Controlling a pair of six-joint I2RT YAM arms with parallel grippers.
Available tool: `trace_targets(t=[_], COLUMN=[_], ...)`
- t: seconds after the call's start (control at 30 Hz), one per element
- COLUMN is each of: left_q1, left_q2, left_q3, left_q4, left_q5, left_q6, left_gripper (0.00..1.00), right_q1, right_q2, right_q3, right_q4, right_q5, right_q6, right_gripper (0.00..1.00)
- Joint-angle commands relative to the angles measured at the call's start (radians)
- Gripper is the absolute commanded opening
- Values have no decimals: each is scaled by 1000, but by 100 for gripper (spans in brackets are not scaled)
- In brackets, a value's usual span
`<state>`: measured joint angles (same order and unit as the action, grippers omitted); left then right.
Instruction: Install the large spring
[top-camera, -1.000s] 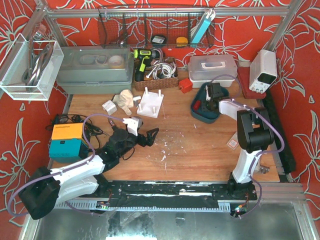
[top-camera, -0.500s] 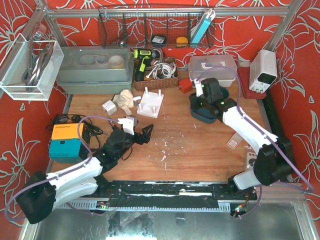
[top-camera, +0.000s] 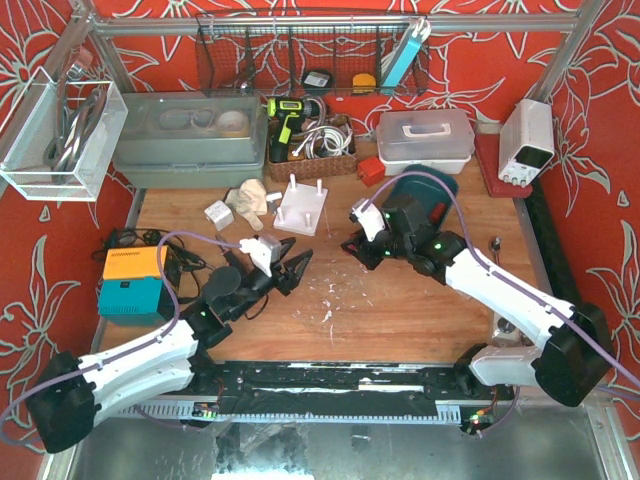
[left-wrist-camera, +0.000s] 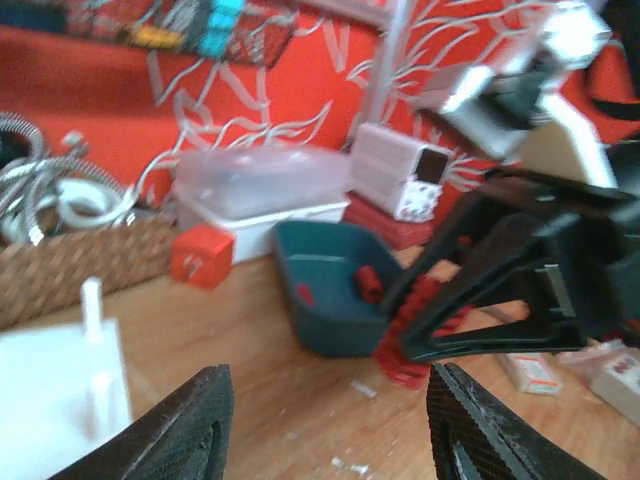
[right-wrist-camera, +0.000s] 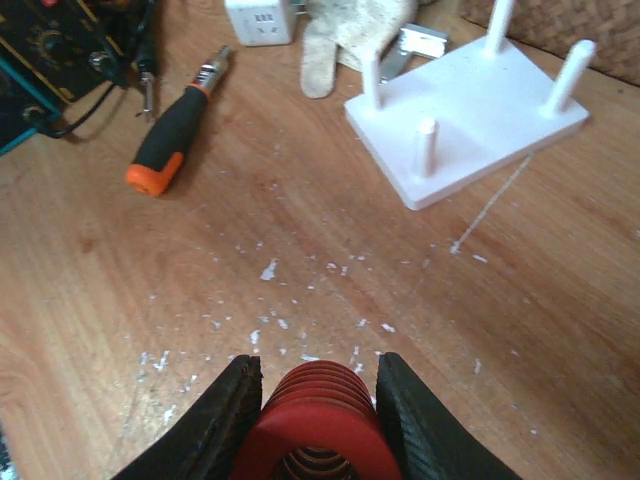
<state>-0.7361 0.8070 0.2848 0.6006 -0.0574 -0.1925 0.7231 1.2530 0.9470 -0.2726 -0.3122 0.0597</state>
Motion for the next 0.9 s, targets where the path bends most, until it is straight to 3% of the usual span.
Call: trace_targets(t=[0.0,0.17,0.3,0.47,0.63,0.87], left_q1=[-83,-170,-193,-198,-197,-198], left_q2=[-3,98,209,271,300,328], left_q3=[-15,-53,-47,-4,5,12], left_q4=[181,286,350,342,320,349], left_q5=[75,133,108,82,71,87], left_q6=[417,944,1175,1274,1303,1348], left_gripper=[57,71,81,87,87,87], right_q1=[15,32,48,62,71,90], right_q2=[-1,-2,-2,20,29,44], right_q3=[63,75,84,102,118,131], right_q4=[-77,-116,-146,-169,-195,-198], right_q5=[-100,-164,-179,-196,-193,-304], right_q6=[-13,-14,-19,-21,-23,4], right_gripper=[0,0,0,0,0,0])
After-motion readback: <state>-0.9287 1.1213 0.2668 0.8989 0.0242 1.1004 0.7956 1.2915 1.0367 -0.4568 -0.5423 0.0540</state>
